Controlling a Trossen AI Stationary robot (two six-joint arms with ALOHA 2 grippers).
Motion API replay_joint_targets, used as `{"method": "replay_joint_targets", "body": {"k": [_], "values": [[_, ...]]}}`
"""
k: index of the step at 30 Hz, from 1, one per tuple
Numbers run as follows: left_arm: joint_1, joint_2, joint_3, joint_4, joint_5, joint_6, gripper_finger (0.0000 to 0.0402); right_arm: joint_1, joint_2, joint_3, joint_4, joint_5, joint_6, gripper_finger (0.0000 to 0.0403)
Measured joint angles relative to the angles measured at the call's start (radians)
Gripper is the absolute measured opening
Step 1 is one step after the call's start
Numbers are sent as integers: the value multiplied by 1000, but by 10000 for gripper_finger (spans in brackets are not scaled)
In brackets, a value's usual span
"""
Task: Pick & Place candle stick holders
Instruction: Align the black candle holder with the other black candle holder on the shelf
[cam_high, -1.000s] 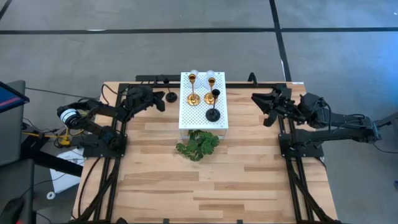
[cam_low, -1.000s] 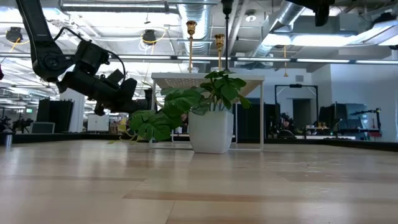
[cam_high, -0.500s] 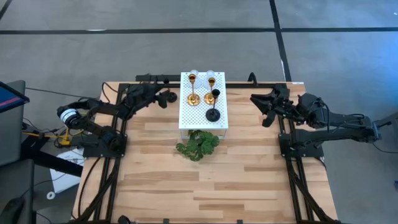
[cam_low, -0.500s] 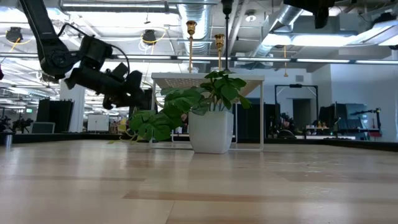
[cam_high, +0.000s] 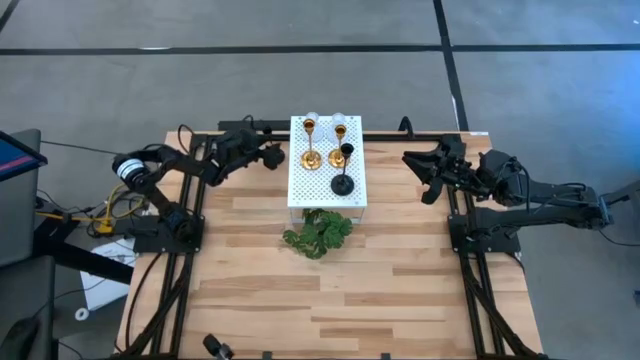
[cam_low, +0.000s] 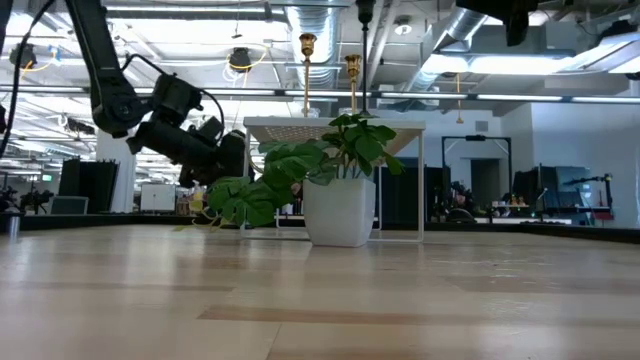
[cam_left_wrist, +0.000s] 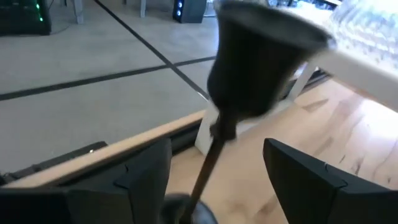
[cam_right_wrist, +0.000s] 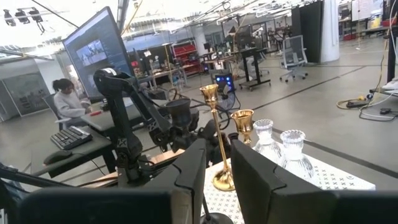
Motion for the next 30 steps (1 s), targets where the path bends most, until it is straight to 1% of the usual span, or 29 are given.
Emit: {"method": "replay_joint_targets", "body": {"k": [2, 4, 6, 8, 11, 18, 19, 23, 26, 30], "values": [[0, 9, 17, 3, -9, -1, 250, 0, 0, 0, 0, 0, 0, 68], [0, 9, 23, 5, -41, 3, 240, 0, 0, 0, 0, 0, 0, 68], [0, 9, 23, 4, -73, 13, 225, 0, 0, 0, 0, 0, 0, 68], [5, 9, 23, 4, -84, 15, 202, 0, 0, 0, 0, -1, 0, 68], [5, 9, 23, 4, -86, 14, 156, 0, 0, 0, 0, -1, 0, 68], [4, 9, 23, 4, -82, 11, 21, 0, 0, 0, 0, -1, 0, 68], [2, 6, 23, 4, -78, 1, 15, 0, 0, 0, 0, -1, 0, 68], [-10, -39, 23, -51, -75, -8, 18, 0, 0, 0, 0, -2, 0, 68], [-21, -130, 23, -219, -109, 21, 12, 0, 0, 0, 0, -2, 0, 68], [-37, -304, 22, -467, -151, 60, 13, 0, 0, 0, 0, -2, 0, 68]]}}
